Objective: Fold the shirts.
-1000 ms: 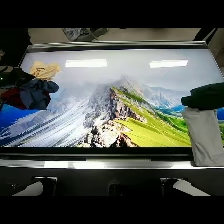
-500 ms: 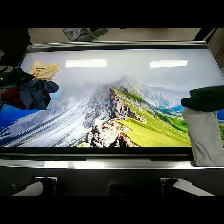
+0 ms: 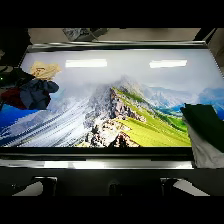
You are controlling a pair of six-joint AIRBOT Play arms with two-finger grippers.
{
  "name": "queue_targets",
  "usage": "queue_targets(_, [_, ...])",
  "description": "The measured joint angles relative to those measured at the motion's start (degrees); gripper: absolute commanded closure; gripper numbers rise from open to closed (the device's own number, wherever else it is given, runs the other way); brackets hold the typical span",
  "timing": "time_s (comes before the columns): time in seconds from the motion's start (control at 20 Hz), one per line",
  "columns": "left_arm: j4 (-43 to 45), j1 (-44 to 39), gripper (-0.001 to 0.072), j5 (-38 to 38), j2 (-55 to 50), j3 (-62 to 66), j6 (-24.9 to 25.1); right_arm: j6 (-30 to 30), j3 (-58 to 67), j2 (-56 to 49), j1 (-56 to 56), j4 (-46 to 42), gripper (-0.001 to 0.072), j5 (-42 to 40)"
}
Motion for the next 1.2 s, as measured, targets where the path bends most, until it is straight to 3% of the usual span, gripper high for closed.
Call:
queue_targets(0.35, [0.0,0.0,0.0668,0.26,0.0,0.0,0.0,0.87,-17.42,1.77,0.02,-7.67,0.0671,-6.82])
queue_targets(0.4, [0.0,0.0,0.0668,0.31,0.0,0.0,-0.02,1.09,-18.88,1.9,0.0,-8.81,0.0638,-7.61])
queue_targets(0.45, [0.0,0.0,0.0668,0.35,0.0,0.0,0.0,1.44,-20.04,2.03,0.0,-9.94,0.0432,-8.02])
queue_targets(0.5, [0.0,0.0,0.0668,0.37,0.0,0.0,-0.02,1.95,-20.85,2.12,0.0,-11.41,0.0182,-8.22])
queue_targets(0.55, [0.0,0.0,0.0668,0.39,0.0,0.0,-0.02,2.32,-21.4,2.32,-0.04,-12.66,0.0095,-8.85])
queue_targets(0.85, [1.03,-0.92,0.0672,0.33,0.0,3.58,-1.53,-0.68,-12.33,6.25,0.04,-12.28,0.0105,-17.29])
queue_targets(0.95, [8.15,-3.96,0.0672,1.01,-0.26,7.63,-4.33,-2.8,-4.79,7.72,2.49,-8.81,0.0105,-23.41])
queue_targets(1.05, [22.64,-9.11,0.0657,1.44,-1.14,10.88,-10.49,-4.39,1.09,8.66,9.05,-6.58,0.0104,-28.39])
queue_targets(1.1, [29.64,-12.0,0.0519,1.31,-1.81,11.82,-13.44,-4.9,2.89,8.9,13.57,-5.77,0.0095,-29.57])
queue_targets(1.15, [34.69,-14.47,0.0215,0.46,-2.56,12.2,-15.69,-4.96,4.11,8.9,19.17,-5.14,0.0071,-29.88])
queue_targets(1.2, [38.21,-16.74,0.0101,-1.49,-3.43,12.02,-17.49,-4.63,4.63,8.55,24.7,-4.72,0.0056,-29.46])
